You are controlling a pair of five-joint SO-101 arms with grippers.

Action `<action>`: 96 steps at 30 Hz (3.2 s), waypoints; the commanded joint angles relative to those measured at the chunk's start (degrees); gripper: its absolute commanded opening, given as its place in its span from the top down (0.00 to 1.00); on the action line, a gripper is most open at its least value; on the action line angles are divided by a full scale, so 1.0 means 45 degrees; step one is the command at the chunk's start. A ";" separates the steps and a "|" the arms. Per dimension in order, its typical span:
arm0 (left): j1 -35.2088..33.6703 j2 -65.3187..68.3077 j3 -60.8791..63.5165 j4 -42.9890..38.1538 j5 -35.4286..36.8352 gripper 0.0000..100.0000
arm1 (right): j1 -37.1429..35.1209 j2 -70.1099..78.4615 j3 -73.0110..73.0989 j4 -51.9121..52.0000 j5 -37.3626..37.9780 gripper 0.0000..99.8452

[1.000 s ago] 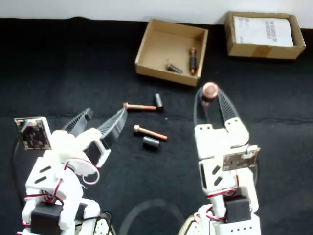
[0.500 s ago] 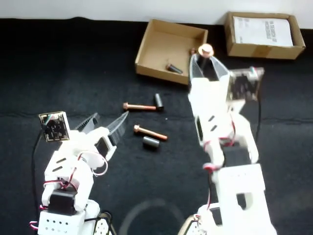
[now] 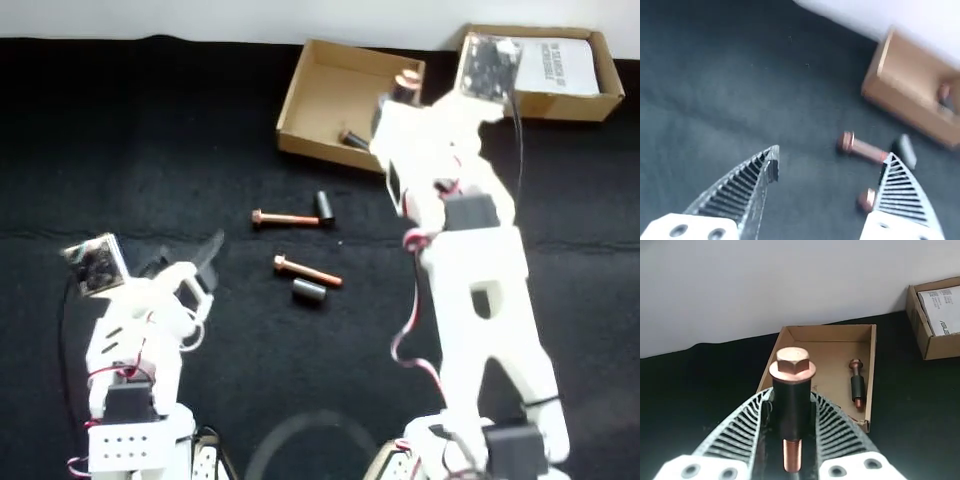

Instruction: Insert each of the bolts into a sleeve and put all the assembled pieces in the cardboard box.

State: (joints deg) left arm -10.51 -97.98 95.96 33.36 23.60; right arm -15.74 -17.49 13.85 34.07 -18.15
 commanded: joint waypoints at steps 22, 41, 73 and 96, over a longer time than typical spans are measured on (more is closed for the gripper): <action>-0.0342 -0.0088 0.0303 0.1387 0.0996 0.68 | 0.0186 1.3314 -1.5756 0.4366 0.0781 0.99; -0.0342 -0.0088 0.0303 0.1387 0.0996 0.68 | 0.0479 1.6947 -1.8999 0.6007 0.3067 0.82; -0.0342 -0.0088 0.0303 0.1387 0.0996 0.68 | -0.2823 0.7726 -1.1556 1.4388 0.3048 0.82; -0.0400 -0.0166 0.0303 0.1387 0.0996 0.68 | -0.2335 0.9270 -0.6007 0.6164 0.3067 0.82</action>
State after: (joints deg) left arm -12.00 -97.98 96.13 39.52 27.56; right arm -25.93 22.51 -11.74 63.52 -5.05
